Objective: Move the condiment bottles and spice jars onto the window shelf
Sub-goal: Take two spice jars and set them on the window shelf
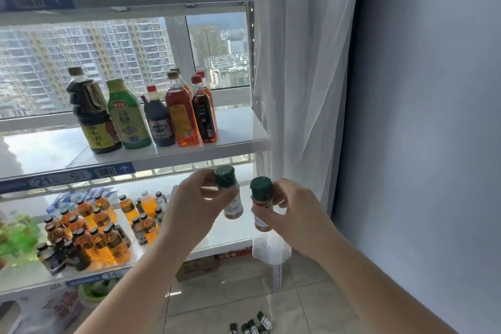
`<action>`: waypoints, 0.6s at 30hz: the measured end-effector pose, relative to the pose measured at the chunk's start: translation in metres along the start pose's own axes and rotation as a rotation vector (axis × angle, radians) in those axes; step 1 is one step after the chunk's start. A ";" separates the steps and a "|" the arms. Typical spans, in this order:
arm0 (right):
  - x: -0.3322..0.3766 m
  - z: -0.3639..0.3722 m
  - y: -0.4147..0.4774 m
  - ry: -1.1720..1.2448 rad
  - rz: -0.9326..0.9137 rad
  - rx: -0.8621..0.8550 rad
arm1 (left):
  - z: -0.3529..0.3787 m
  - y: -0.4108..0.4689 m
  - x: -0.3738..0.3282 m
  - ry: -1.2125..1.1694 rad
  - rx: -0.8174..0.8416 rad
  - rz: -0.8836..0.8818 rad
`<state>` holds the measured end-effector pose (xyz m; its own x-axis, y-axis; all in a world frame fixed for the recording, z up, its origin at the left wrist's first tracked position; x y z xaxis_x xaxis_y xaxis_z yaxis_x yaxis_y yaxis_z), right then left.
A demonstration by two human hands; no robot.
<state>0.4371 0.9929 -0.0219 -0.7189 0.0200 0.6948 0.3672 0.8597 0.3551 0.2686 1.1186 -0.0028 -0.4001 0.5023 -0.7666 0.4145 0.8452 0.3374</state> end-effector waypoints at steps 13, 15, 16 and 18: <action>-0.044 0.042 0.148 0.064 -0.034 0.047 | 0.017 0.130 0.048 -0.035 -0.017 -0.065; -0.048 0.050 0.175 0.079 -0.020 0.053 | 0.017 0.157 0.056 -0.055 -0.008 -0.048; -0.049 0.054 0.190 0.081 -0.012 0.055 | 0.017 0.171 0.060 -0.060 -0.007 -0.040; -0.053 0.060 0.223 0.108 0.012 0.040 | 0.016 0.198 0.067 -0.081 -0.005 -0.034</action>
<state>0.5218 1.2138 -0.0175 -0.6461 -0.0225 0.7629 0.3501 0.8794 0.3225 0.3370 1.3170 0.0042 -0.3464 0.4569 -0.8193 0.3979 0.8625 0.3127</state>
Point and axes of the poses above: each hand's wrist, its own y-axis towards the middle knuckle, its own z-axis out of the palm, x = y × z, the point moved 6 cm from there along y, towards the middle knuckle, and after that the axes turned 2 degrees about -z, right-handed, at the moved point
